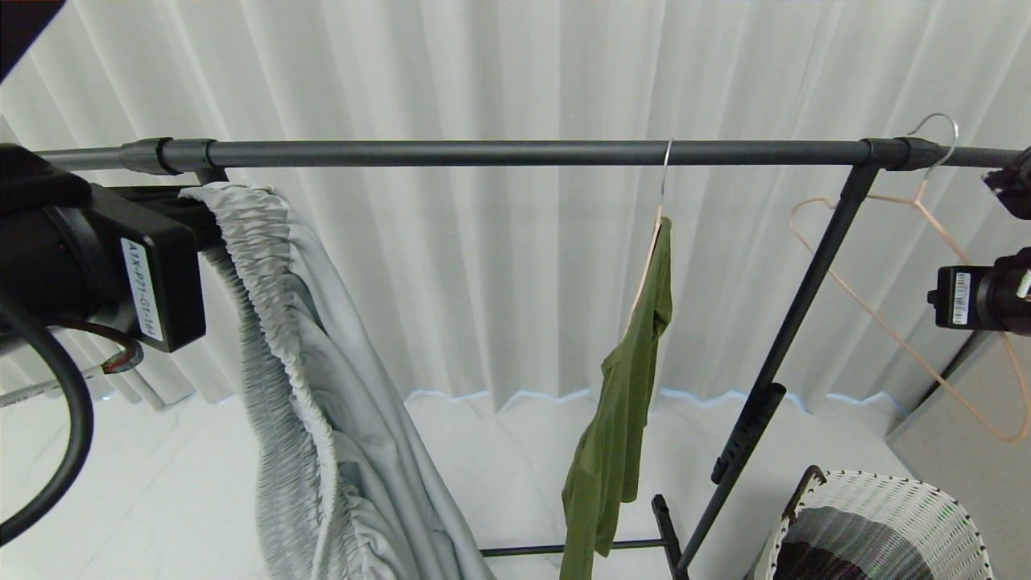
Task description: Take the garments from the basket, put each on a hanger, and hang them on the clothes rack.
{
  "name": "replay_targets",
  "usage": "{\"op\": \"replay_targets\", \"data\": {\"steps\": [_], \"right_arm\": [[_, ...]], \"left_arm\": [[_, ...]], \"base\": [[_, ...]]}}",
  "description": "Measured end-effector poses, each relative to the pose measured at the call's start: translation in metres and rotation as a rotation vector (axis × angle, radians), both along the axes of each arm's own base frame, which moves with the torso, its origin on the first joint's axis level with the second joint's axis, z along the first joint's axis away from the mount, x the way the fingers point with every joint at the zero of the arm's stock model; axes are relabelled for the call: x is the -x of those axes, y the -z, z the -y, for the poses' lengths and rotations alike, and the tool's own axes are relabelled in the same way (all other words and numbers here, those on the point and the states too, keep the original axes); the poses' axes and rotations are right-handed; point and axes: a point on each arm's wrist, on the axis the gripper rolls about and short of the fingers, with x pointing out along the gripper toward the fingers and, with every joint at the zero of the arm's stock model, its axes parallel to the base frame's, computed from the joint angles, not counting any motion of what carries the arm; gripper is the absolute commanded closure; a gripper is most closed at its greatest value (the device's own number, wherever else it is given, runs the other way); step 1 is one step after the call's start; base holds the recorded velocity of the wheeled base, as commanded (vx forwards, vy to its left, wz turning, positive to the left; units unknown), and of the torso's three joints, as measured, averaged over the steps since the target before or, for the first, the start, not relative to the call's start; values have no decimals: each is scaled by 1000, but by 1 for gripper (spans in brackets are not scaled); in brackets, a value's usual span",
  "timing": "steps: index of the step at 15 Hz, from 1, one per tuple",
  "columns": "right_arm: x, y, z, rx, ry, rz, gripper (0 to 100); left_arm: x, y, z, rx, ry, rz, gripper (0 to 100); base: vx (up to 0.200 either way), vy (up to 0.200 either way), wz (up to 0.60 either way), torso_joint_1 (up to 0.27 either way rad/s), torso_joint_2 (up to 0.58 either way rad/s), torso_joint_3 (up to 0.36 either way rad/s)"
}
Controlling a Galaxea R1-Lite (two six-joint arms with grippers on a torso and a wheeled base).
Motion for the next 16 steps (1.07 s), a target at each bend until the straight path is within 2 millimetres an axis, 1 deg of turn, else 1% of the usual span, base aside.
{"op": "replay_targets", "data": {"steps": [2, 6, 9, 12, 16], "right_arm": [[17, 0, 1, 1, -6, 12, 100], [56, 11, 2, 8, -40, 17, 100], [80, 22, 4, 47, -72, 14, 100], [96, 29, 7, 60, -81, 20, 100], [106, 29, 8, 56, -97, 43, 100]], "left_arm": [[0, 1, 0, -4, -5, -3, 100], [-3, 6, -2, -18, -27, -14, 100], [-3, 6, -3, -18, -30, -15, 100], [-3, 7, -3, -19, -33, -16, 100], [-7, 14, -6, -63, -63, -32, 100]], "base": [[0, 0, 0, 0, 0, 0], [-200, 0, 0, 8, 4, 2], [-200, 0, 0, -10, -1, 7], [-200, 0, 0, 2, 2, 2], [-200, 0, 0, 7, 5, 1]]}}
